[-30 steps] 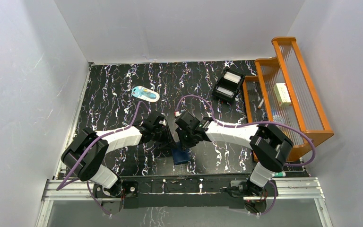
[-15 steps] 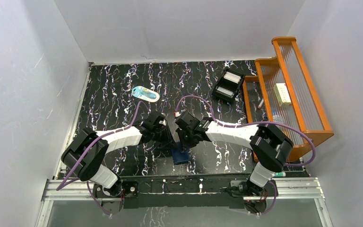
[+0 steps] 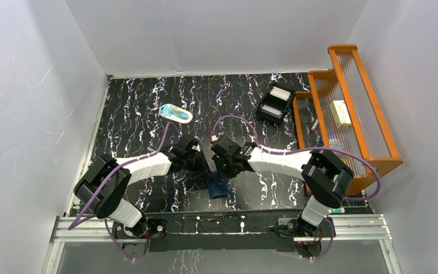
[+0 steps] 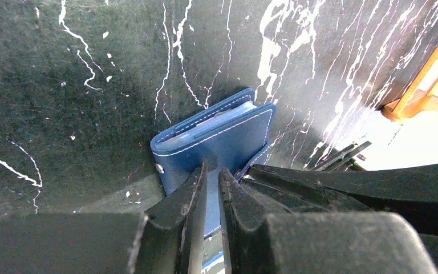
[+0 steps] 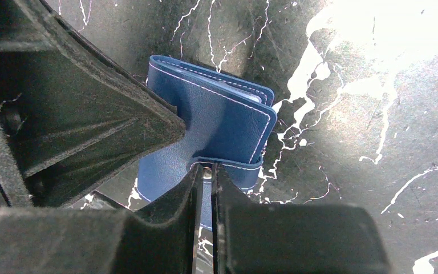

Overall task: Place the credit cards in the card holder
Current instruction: Close the card holder at the center of the board.

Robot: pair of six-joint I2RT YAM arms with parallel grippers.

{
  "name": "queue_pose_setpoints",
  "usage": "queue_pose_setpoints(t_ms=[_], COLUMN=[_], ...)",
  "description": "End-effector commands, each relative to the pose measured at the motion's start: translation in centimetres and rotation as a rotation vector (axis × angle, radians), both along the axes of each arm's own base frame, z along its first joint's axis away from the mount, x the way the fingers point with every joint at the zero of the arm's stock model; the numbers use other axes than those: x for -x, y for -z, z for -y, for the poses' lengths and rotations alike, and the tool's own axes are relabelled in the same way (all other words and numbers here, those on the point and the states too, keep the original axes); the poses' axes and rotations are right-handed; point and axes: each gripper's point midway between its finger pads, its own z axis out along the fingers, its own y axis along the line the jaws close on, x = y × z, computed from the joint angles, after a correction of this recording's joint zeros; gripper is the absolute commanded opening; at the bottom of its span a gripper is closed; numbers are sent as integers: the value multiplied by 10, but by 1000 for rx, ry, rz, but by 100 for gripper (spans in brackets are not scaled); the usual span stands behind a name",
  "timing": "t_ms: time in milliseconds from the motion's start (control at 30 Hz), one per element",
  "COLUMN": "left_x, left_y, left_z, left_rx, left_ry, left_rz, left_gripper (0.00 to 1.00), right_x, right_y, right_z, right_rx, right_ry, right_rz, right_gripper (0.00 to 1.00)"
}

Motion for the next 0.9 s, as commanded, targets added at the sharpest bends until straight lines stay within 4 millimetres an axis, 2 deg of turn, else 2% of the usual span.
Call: queue_pose_setpoints(t_ms=[0,267,567,700,767,867], left_x=[13,13,13,5,-5,-25], left_y=[27,26,19,2,-13,-43], left_z=[-18,-18,-15,-13,-14,-21], left_rx=[-106,-103,-84,-78,-84,-88], left_ry=[-7,-7,-7,-12,-26,-63], left_rz=[-49,-50,-48,-13,29,107], left_gripper=[13,13,13,14,14,17], right_x=[8,5,24,19,7,-21], right_y=[21,35,51,37,18,-13], right_z=[10,26,41,32,24,20], right_rx=[59,147,244,191,156,123], right_ry=[9,34,14,20,28,64], right_rz=[-1,26,53,85,122,193], right_gripper=[17,17,17,17,20,25])
